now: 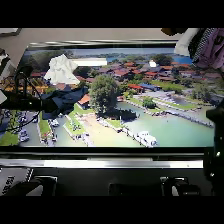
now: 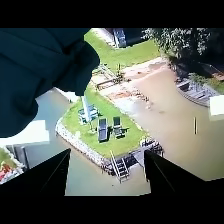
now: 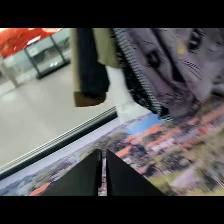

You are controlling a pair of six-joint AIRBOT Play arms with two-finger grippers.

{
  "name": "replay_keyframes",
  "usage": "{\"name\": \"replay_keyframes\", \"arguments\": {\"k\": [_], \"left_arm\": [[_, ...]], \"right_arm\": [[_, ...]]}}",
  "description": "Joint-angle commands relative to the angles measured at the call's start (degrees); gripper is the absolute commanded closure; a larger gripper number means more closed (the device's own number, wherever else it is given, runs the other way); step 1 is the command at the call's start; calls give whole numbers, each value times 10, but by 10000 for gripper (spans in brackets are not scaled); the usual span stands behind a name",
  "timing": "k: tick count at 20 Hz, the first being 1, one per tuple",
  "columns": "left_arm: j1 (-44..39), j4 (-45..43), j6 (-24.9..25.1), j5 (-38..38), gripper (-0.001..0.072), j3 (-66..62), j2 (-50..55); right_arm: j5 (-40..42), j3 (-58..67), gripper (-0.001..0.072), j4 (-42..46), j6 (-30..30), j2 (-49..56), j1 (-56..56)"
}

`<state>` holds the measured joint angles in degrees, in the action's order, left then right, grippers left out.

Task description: Fold the clothes and pants, and hang the long-sleeved shirts on hangers.

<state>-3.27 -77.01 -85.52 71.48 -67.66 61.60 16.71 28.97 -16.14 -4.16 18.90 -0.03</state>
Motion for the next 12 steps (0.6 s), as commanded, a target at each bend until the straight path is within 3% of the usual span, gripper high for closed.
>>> {"name": "replay_keyframes", "arguments": {"k": [1, 2, 4, 5, 7, 10, 12], "left_arm": [[0, -1, 0, 0, 176, 0, 0], [0, -3, -1, 0, 176, 0, 0], [0, -36, -40, -5, 152, 0, 0], [0, -63, -72, -9, 31, 0, 0], [0, -106, -106, -11, -13, 0, 0], [0, -118, -106, -10, -13, 0, 0], [0, -118, -106, -10, -13, 0, 0]], "right_arm": [[-137, 150, 629, -106, 137, 184, 0], [-170, 176, 617, -132, 136, 236, -5], [-135, 188, 617, -137, 137, 308, -41], [-88, 187, 579, -142, 144, 329, -64], [52, 187, 556, -214, 285, 352, -116], [268, 187, 565, -369, 576, 367, -158], [377, 188, 585, -454, 687, 367, -159]]}}
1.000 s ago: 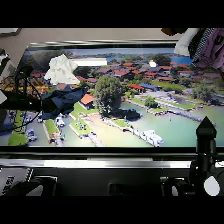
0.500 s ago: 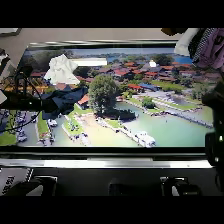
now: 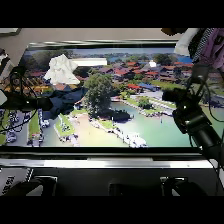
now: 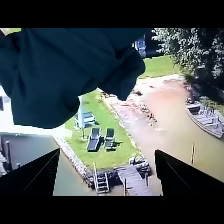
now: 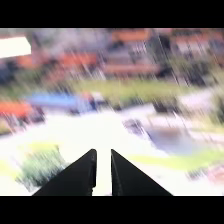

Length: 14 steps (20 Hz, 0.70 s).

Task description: Fold the clothes and pants, and hang the long-sleeved shirts on hangers.

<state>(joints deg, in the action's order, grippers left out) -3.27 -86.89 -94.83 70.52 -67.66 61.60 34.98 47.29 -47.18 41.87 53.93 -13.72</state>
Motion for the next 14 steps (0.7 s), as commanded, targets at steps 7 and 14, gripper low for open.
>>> {"name": "replay_keyframes", "arguments": {"k": [7, 14], "left_arm": [[0, -19, -12, -27, -12, 0, 0], [1, -39, -38, -44, -13, 0, 42]], "right_arm": [[220, 5, 501, -462, 344, -2, -22], [135, 19, 310, -483, 209, -18, -21]]}}
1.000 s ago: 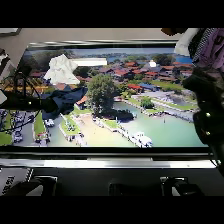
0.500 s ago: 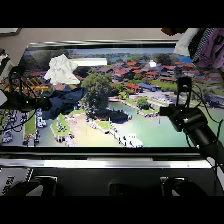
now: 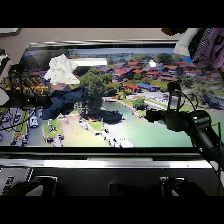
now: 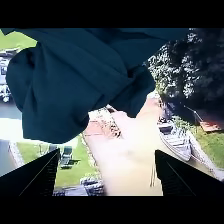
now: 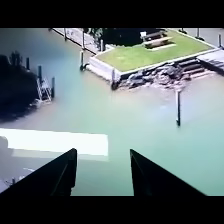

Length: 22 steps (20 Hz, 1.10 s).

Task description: Fold the clothes and pants, and hang the long-sleeved shirts on hangers.

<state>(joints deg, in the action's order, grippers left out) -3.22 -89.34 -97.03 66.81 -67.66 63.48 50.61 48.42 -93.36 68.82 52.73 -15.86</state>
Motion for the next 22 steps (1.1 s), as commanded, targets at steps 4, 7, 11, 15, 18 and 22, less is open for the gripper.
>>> {"name": "replay_keyframes", "arguments": {"k": [4, 7, 11, 15, 18, 22], "left_arm": [[0, -18, -20, -66, -13, 0, 126], [0, -22, -58, -137, -13, -1, 202], [0, -22, -87, -183, -12, -1, 256], [-1, 11, -85, -173, 688, -7, 256], [-13, 140, -5, -119, 694, -49, 247], [-94, 379, 69, -97, 693, -96, 225]], "right_arm": [[21, 9, 279, -21, -73, -19, 0], [74, 9, 278, -21, -73, -34, 0], [89, 9, 279, -19, -73, -58, 0], [89, 9, 279, -18, -74, -60, 0], [96, 9, 279, 9, -80, -64, 0], [132, 10, 279, 151, -213, -107, 0]]}}
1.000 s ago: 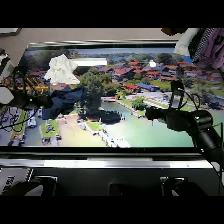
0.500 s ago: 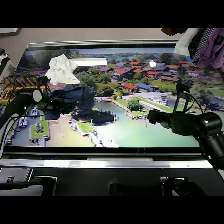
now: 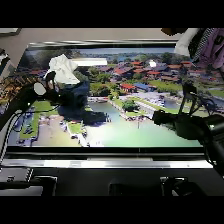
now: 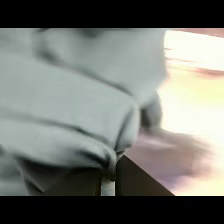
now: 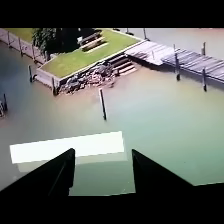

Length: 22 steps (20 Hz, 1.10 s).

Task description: Fold the clothes and pants, and hang the long-sleeved shirts on hangers.

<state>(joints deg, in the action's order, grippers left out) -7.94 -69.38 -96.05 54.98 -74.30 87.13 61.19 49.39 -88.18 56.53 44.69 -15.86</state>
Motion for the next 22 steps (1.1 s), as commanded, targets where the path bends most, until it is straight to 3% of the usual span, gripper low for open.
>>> {"name": "replay_keyframes", "arguments": {"k": [1, 3, 5, 10, 11, 12, 13, 14, 16, 18, 19, 20, 22], "left_arm": [[-76, 227, 61, 19, 693, -37, -12], [-147, 294, 61, -12, 693, -38, -9], [-219, 300, 61, -48, 693, -38, -1], [-347, 297, 40, -81, 692, -38, 65], [-356, 298, 39, -74, 679, -38, 83], [-357, 298, 33, -64, 592, -38, 94], [-351, 298, 28, -54, 445, -38, 97], [-339, 297, 30, -43, 375, -38, 93], [-297, 289, 31, -8, 375, -38, 73], [-238, 253, 31, 39, 366, -38, 40], [-205, 227, 31, 62, 250, -38, 18], [-173, 203, 31, 80, 165, -38, -3], [-107, 166, 31, 113, 163, -38, -43]], "right_arm": [[43, 1, 279, 137, -126, -45, 0], [91, 1, 278, 212, -188, -91, 0], [141, 1, 278, 268, -220, -135, 0], [238, 0, 266, 323, -227, -222, 0], [247, 0, 230, 325, -227, -229, 0], [250, 0, 218, 326, -226, -231, 0], [247, 0, 215, 327, -224, -231, 0], [240, 0, 214, 325, -233, -227, 0], [226, 0, 163, 294, -294, -211, 0], [186, 1, 163, 237, -348, -177, 0], [163, 3, 163, 205, -366, -155, 6], [127, 10, 163, 152, -362, -127, 30], [39, 25, 163, 0, -259, -65, 121]]}}
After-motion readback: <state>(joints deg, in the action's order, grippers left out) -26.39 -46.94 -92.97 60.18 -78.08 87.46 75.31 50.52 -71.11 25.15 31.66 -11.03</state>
